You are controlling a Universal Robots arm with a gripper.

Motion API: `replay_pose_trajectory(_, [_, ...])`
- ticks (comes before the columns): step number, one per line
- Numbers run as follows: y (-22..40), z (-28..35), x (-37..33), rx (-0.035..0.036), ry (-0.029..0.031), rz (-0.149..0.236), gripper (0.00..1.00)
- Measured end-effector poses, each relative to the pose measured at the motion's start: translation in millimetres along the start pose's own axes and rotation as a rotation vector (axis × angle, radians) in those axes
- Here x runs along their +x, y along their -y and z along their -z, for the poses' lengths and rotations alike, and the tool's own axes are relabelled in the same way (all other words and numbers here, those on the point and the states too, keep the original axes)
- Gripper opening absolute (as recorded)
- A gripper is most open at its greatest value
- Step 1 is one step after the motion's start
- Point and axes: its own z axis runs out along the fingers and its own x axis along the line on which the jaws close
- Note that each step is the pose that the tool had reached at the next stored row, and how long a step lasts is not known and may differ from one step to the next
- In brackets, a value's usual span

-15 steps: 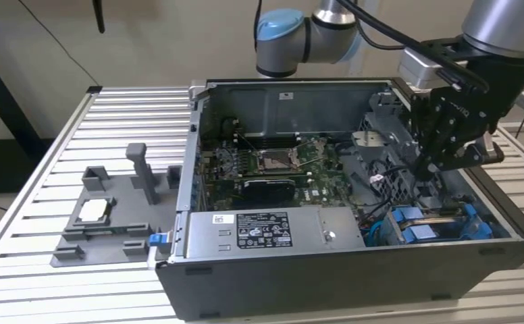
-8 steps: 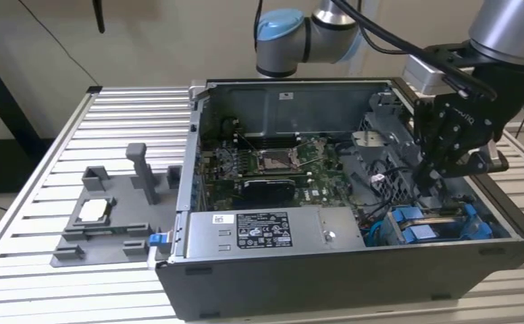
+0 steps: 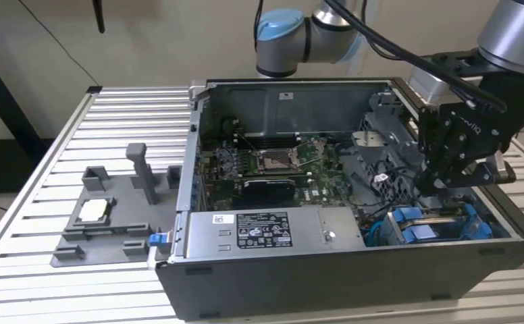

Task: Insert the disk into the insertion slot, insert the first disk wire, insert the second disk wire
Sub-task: 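Insert the second disk wire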

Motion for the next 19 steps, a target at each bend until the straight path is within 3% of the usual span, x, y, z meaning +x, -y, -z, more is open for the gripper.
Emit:
replay_pose_trajectory(11, [12.1,-5.9,6.1,-0.0100,0.0008,-0.003,0.16])
replay_pose_trajectory(19, [13.3,-10.2,6.8,-0.0149,0.0020,-0.024,0.16])
